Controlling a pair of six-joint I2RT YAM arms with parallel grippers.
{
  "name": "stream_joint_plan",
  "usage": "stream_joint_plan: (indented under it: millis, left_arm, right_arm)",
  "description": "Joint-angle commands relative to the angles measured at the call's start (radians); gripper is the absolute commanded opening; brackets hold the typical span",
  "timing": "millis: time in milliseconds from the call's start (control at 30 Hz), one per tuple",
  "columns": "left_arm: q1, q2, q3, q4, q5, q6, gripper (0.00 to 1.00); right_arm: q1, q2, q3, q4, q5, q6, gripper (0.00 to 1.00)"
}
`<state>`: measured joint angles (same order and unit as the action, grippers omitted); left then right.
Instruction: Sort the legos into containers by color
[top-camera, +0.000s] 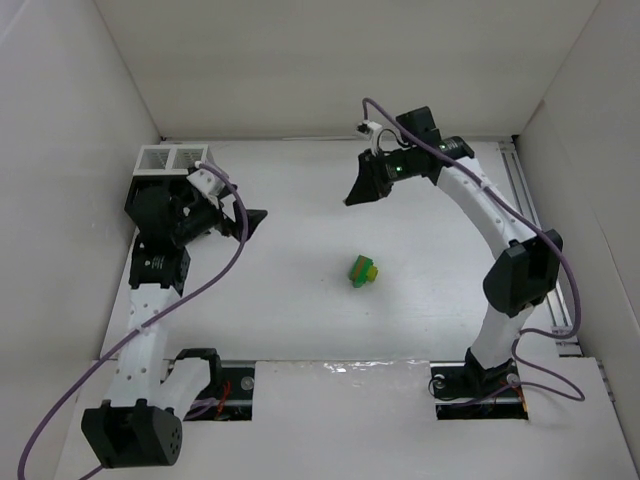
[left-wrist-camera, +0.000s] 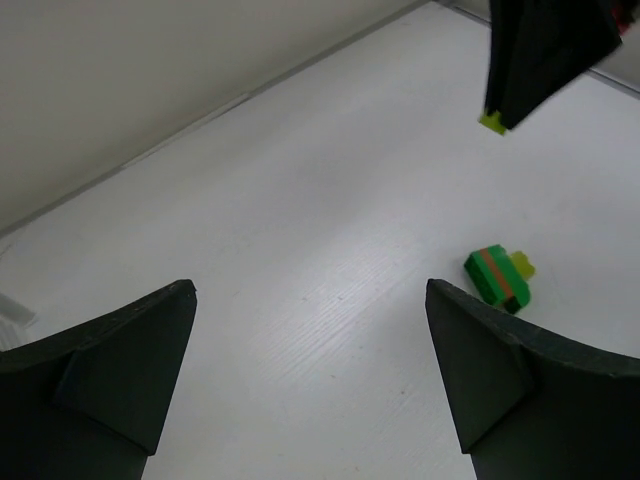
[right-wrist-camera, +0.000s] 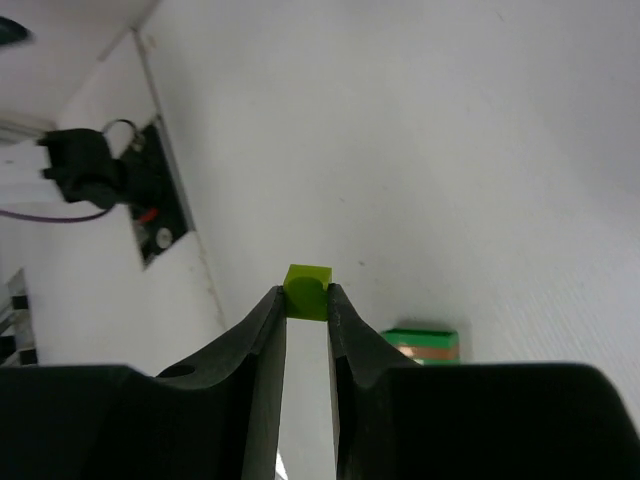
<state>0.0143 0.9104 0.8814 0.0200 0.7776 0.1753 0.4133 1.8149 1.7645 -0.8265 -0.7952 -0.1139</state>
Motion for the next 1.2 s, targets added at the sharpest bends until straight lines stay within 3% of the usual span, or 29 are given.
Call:
stream_joint_plan:
  millis: [0,333,467,567,633,933,1067,1167]
  left_arm:
    - [0.003,-0.024,-0.03,0.075,0.227,0.014,0.97]
    - [-0.123,-0.002,-0.052,0.173,0.218,0.088,0.89]
    - [-0.209,0.007,-0.052,0.192,0.184,0.167,0.77]
    - [-0.281,0.016,-0.052,0.173,0.163,0.228,0.7]
    - [-0.324,0.025,-0.052,0.173,0.14,0.242,0.68]
    - [-0.367,0.064,-0.061,0.327,-0.08,0.135,0.51]
    - [-0.396,0.073,-0.061,0.357,-0.141,0.121,0.51]
    - [-0.407,0.073,-0.07,0.367,-0.153,0.101,0.57]
  right_arm:
    - [-0.004,0.026,0.076,-0.031,-0.281,0.028,0.14]
    - [0.035,0.069,0.095,0.131,-0.541,0.247,0.14]
    - [0.035,0.099,0.095,0.226,-0.596,0.356,0.14]
    - [0.035,0.109,0.058,0.448,-0.659,0.57,0.14]
    - [0.035,0.109,0.009,0.619,-0.674,0.8,0.14]
    - [0.044,0.109,0.019,0.673,-0.642,0.816,0.14]
    - [0.053,0.109,0.02,0.673,-0.602,0.826,0.13]
    - [0.062,0.109,0.029,0.673,-0.567,0.826,0.13]
